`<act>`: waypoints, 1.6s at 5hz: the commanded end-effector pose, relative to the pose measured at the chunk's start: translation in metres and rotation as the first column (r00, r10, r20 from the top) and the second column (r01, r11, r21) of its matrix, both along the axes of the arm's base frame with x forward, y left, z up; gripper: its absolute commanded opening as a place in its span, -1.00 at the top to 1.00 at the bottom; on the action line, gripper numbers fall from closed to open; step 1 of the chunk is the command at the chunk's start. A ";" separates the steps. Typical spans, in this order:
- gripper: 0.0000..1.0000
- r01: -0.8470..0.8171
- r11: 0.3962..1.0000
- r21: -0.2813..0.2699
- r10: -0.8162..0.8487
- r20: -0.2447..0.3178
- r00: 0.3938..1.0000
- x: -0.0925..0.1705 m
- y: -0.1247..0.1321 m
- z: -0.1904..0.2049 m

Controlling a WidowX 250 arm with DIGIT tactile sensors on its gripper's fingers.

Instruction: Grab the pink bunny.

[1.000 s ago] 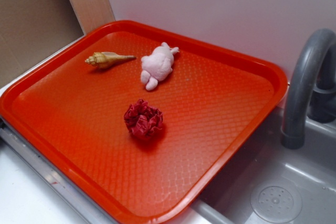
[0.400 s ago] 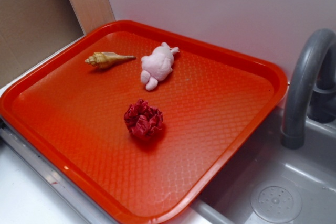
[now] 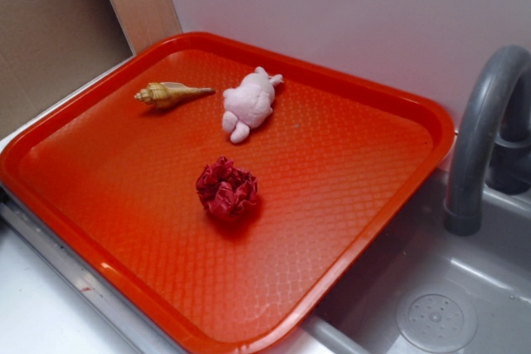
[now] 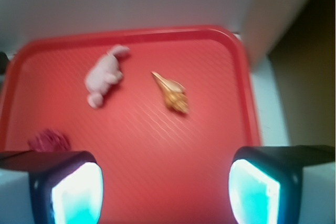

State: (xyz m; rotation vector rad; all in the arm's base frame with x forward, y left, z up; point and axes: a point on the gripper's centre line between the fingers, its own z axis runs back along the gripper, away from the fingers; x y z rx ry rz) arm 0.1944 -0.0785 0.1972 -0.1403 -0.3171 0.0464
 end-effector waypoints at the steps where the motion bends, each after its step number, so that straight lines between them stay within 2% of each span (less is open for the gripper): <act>1: -1.00 -0.134 0.991 0.016 0.135 -0.074 0.988 0.061 -0.065 -0.029; 2: -1.00 -0.151 0.989 0.005 0.150 -0.147 0.978 0.081 -0.094 -0.064; 3: -1.00 -0.209 0.977 0.038 0.212 -0.187 0.959 0.091 -0.102 -0.095; 4: -1.00 -0.314 0.949 -0.033 0.295 -0.263 0.918 0.099 -0.093 -0.125; 5: -1.00 -0.322 0.944 -0.071 0.294 -0.263 0.919 0.113 -0.092 -0.149; 7: -1.00 -0.313 0.946 -0.079 0.284 -0.261 0.923 0.138 -0.092 -0.170; 8: 1.00 -0.278 0.960 -0.032 0.261 -0.259 0.930 0.134 -0.101 -0.170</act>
